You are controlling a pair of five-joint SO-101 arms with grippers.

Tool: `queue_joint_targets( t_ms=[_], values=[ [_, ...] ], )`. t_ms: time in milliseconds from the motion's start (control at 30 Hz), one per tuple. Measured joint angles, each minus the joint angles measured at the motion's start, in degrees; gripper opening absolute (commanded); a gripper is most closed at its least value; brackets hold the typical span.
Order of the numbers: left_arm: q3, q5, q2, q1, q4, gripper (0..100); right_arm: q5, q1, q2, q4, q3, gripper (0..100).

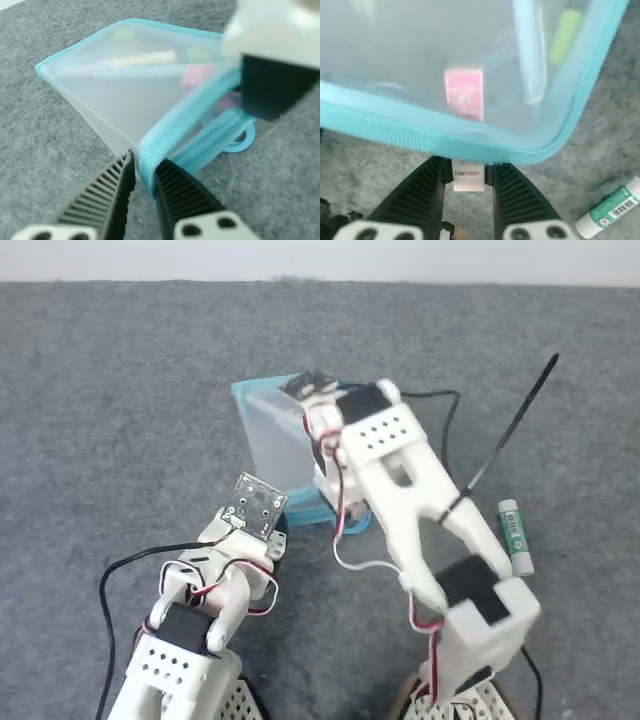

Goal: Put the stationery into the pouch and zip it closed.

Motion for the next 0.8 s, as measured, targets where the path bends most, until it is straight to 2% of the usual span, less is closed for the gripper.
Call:
queue_joint_targets(
  t_ms=[100,267,633,800],
  values=[
    [0.0,0.0,0.0,0.26,0.0,1,-0.26,-0.26,3.43,4.48,-8.09,3.5],
    [-0.09,0.09,0.0,0.18,-0.09,1,-0.44,-1.58,5.36,5.01,-12.92,20.4],
    [-0.09,0.09,0.0,0.18,-0.53,1,1.41,-3.34,5.01,5.01,-14.07,18.8],
    [-0.18,0.09,-0.35,0.18,-0.53,1,2.64,-2.64,0.44,5.01,-14.07,18.8]
  ],
)
